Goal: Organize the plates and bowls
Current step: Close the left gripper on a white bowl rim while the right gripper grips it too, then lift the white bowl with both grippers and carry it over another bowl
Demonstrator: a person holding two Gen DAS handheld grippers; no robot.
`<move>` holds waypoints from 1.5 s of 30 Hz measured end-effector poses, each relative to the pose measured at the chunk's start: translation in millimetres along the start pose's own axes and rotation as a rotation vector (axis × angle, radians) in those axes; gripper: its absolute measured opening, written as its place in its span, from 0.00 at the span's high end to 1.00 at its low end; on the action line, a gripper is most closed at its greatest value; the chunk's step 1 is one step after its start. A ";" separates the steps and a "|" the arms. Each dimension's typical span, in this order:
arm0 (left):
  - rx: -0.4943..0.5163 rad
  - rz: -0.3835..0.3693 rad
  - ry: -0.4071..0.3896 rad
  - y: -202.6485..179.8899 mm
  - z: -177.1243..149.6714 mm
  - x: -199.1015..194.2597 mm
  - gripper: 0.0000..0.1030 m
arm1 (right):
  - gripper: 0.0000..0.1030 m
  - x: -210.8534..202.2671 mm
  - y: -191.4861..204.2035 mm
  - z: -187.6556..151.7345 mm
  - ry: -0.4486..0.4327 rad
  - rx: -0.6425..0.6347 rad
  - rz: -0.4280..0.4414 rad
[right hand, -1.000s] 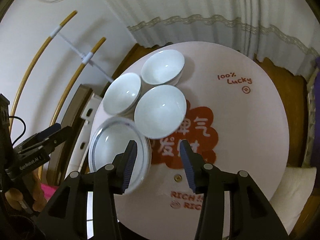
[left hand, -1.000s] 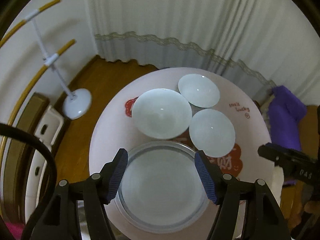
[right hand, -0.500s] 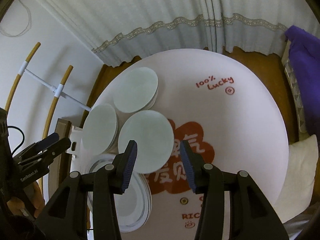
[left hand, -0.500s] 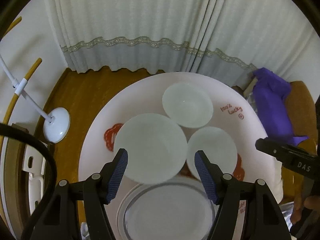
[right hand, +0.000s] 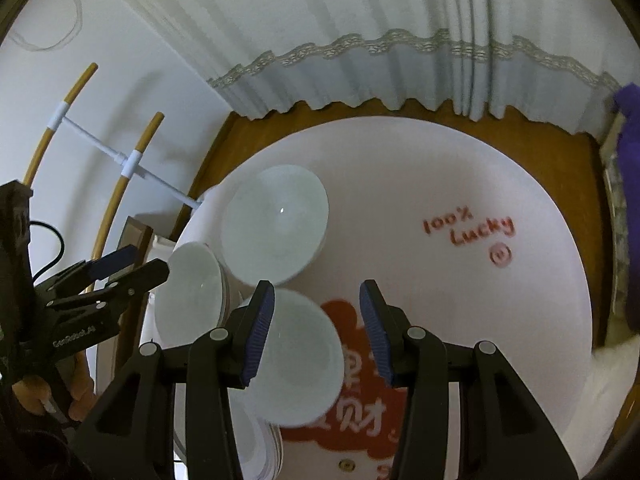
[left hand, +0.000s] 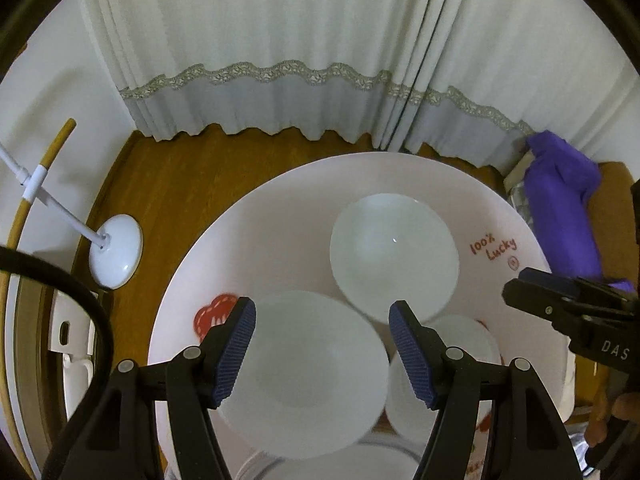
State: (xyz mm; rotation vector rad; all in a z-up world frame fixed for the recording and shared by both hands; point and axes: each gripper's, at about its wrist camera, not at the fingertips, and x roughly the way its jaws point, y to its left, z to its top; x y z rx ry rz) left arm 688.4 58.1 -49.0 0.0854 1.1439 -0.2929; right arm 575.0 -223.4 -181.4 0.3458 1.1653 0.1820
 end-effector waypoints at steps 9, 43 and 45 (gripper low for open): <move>0.088 0.037 0.071 -19.8 59.8 65.2 0.37 | 0.55 45.3 -8.1 22.2 0.047 0.033 0.029; 0.194 -0.045 0.180 -18.0 138.2 189.1 0.94 | 0.91 90.8 -17.2 31.8 0.131 0.103 0.032; 0.193 -0.045 0.167 -17.0 136.7 185.5 0.94 | 0.92 89.7 -18.2 32.5 0.132 0.115 0.041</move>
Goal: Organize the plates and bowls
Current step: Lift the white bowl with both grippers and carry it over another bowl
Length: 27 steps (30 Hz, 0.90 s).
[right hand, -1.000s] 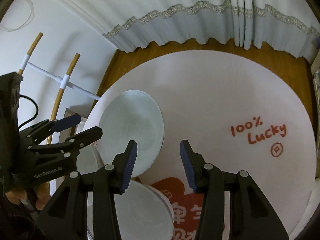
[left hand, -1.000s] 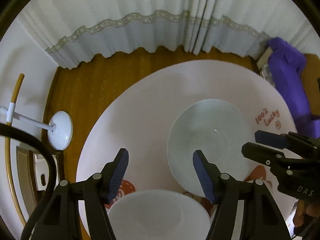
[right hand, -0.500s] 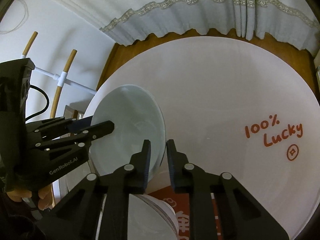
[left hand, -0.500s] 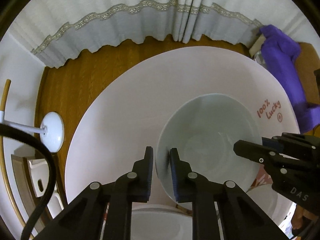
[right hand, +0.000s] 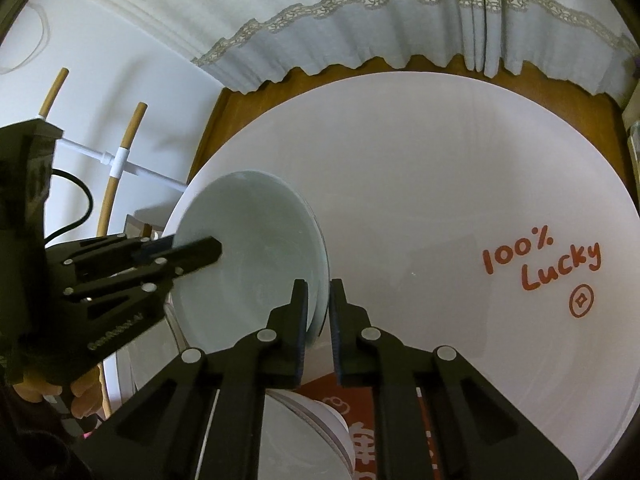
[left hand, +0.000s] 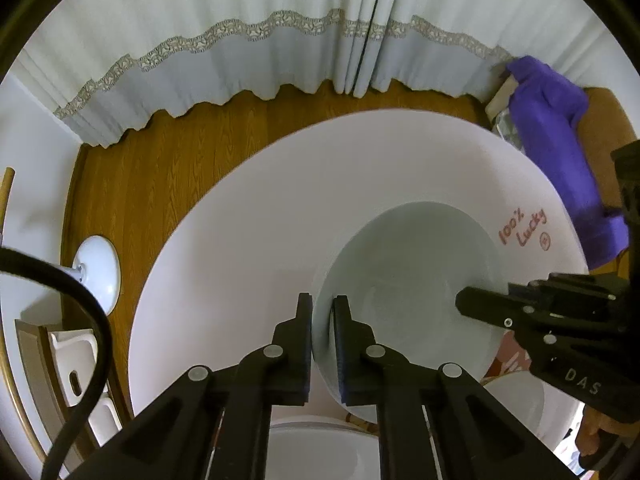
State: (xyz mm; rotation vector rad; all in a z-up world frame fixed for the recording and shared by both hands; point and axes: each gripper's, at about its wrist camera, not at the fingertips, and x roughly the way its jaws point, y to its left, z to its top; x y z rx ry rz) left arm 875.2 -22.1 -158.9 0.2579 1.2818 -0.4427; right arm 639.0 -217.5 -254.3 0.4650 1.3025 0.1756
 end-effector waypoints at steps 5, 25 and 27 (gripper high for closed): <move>0.000 -0.001 -0.017 -0.2 -12.0 -10.7 0.94 | 0.92 -6.1 4.8 2.0 -0.008 -0.007 -0.007; -0.020 0.027 -0.146 1.3 -106.6 -142.8 0.94 | 0.91 -73.9 60.8 -11.3 -0.090 -0.056 0.028; -0.036 0.037 -0.152 5.9 -124.1 -157.0 0.94 | 0.91 -75.4 73.3 -18.6 -0.087 -0.068 0.037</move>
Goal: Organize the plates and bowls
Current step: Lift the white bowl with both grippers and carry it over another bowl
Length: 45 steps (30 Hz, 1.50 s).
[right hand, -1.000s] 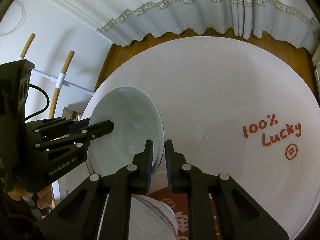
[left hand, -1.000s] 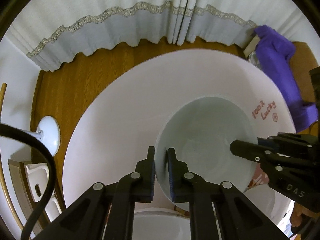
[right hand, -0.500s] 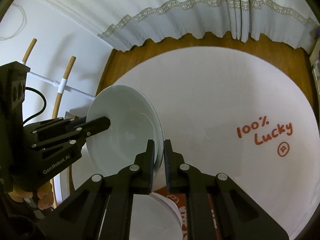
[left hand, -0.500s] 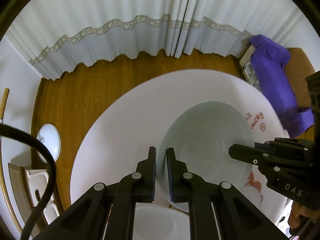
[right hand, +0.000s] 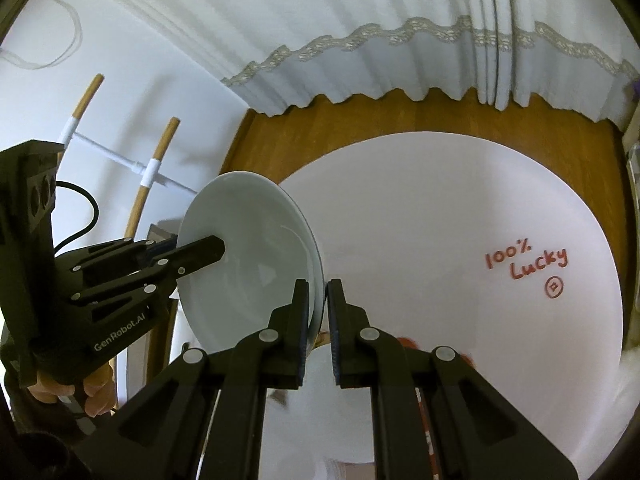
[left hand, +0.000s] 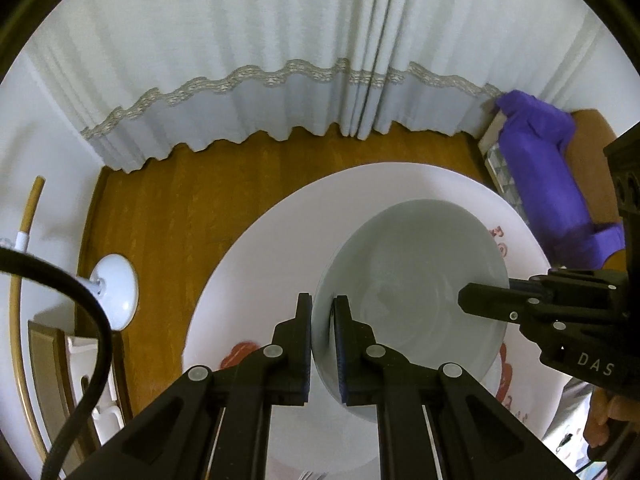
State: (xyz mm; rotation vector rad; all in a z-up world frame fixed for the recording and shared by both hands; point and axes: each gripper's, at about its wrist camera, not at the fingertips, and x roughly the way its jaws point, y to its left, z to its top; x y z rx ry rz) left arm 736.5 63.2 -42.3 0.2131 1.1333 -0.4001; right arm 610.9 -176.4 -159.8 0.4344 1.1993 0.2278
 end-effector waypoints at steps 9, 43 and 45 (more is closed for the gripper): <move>-0.067 0.010 0.031 24.3 -60.0 -39.8 0.94 | 0.91 18.7 38.6 -24.1 0.056 -0.038 0.033; -0.116 -0.030 0.145 52.0 -49.3 22.9 0.93 | 0.91 82.2 46.6 -48.0 0.188 -0.032 -0.069; -0.117 -0.031 0.146 53.4 -49.9 24.5 0.93 | 0.91 83.0 46.0 -48.0 0.186 -0.027 -0.069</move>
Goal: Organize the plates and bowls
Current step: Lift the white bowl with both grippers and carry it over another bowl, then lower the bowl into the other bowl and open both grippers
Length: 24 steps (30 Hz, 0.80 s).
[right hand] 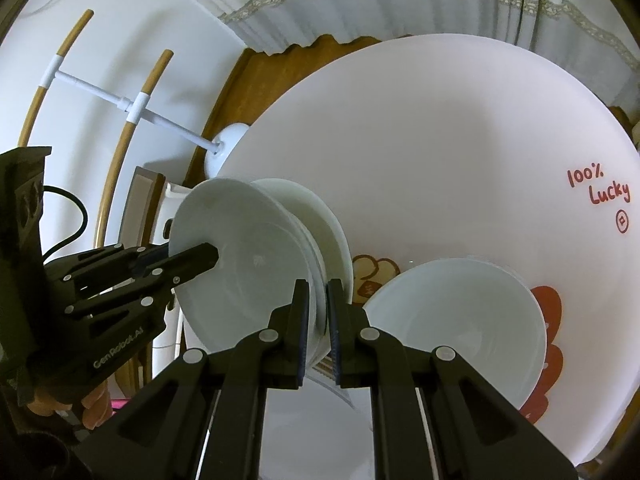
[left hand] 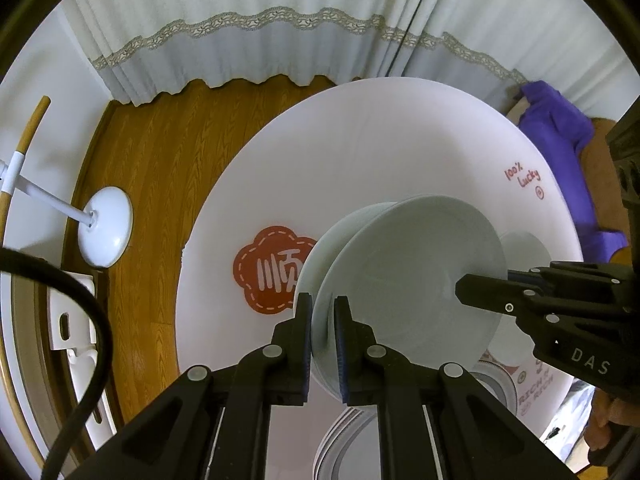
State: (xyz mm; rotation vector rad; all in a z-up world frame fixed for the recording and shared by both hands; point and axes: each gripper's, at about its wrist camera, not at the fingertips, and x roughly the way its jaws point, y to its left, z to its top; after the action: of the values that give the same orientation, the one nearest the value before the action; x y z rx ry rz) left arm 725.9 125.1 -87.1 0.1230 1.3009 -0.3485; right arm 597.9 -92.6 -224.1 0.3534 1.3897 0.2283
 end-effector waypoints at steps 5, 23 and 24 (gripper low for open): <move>0.002 0.009 0.001 -1.9 -1.1 1.4 0.93 | 0.91 4.1 -1.1 2.0 -0.002 0.011 0.010; -0.005 0.069 -0.016 -14.9 -7.4 3.6 0.91 | 0.88 9.8 -1.4 3.8 0.003 0.021 0.008; -0.005 0.071 -0.017 -15.5 -7.6 4.0 0.89 | 0.88 9.5 -1.1 4.1 0.002 0.020 0.006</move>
State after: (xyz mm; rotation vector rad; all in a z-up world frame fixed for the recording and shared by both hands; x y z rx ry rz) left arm 714.8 111.9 -91.3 0.1617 1.2774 -0.2855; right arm 603.5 -90.6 -232.7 0.3742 1.3943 0.2198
